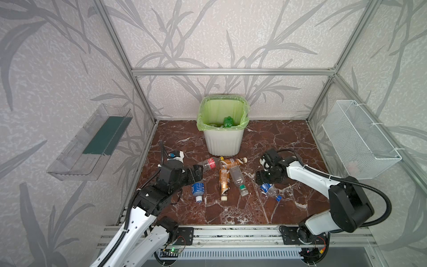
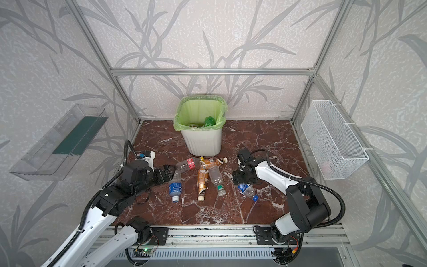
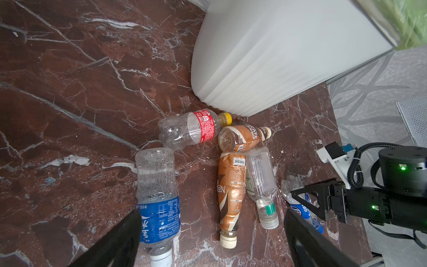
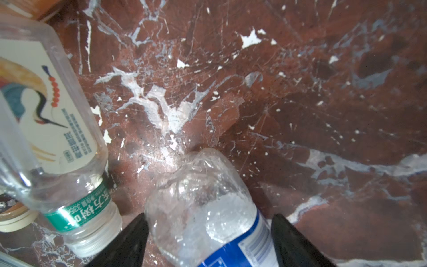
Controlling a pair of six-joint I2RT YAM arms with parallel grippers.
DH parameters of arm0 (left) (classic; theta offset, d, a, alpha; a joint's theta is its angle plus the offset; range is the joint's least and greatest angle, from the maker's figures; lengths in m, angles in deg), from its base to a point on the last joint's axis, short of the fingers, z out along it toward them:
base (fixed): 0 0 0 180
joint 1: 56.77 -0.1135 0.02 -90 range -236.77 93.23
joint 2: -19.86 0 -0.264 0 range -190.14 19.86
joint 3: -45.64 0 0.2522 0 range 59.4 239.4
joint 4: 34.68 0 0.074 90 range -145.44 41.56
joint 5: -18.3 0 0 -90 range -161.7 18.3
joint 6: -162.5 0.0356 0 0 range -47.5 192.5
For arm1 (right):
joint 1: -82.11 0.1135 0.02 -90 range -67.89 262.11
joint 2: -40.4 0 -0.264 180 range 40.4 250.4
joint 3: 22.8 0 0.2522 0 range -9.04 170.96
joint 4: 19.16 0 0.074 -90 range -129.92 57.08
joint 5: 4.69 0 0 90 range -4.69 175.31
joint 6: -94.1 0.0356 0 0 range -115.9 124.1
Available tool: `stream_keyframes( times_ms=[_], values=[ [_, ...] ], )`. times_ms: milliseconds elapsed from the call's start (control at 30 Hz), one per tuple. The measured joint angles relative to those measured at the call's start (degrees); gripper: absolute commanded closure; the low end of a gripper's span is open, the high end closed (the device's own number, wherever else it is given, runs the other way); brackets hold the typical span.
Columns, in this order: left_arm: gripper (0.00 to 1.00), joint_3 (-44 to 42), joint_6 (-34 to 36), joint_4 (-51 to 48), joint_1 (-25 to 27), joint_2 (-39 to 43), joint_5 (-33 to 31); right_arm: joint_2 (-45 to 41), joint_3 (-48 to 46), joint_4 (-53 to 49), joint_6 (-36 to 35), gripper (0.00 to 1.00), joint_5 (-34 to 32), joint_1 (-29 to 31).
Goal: Throw the plastic bottles in the bin
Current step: 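Close the right gripper on the blue-labelled water bottle and lift it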
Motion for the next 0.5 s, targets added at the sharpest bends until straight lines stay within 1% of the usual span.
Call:
stream_keyframes(
  times_ms=[133,233,333,500],
  values=[
    [0.05,-0.24,-0.22,0.17,0.0,0.02,0.07,-0.24,-0.15,-0.28,0.35,0.08,-0.07,0.46],
    [0.05,-0.24,-0.33,0.2,0.0,0.02,0.04,-0.22,-0.87,-0.44,0.33,0.1,-0.17,0.76],
    [0.05,-0.26,-0.35,0.2,0.0,0.02,0.04,-0.13,-1.75,-0.68,0.35,0.13,-0.2,1.25],
    [0.05,-0.26,-0.35,0.2,0.0,0.02,0.04,-0.17,-2.93,-1.09,0.9,0.22,-0.52,3.19]
  ],
)
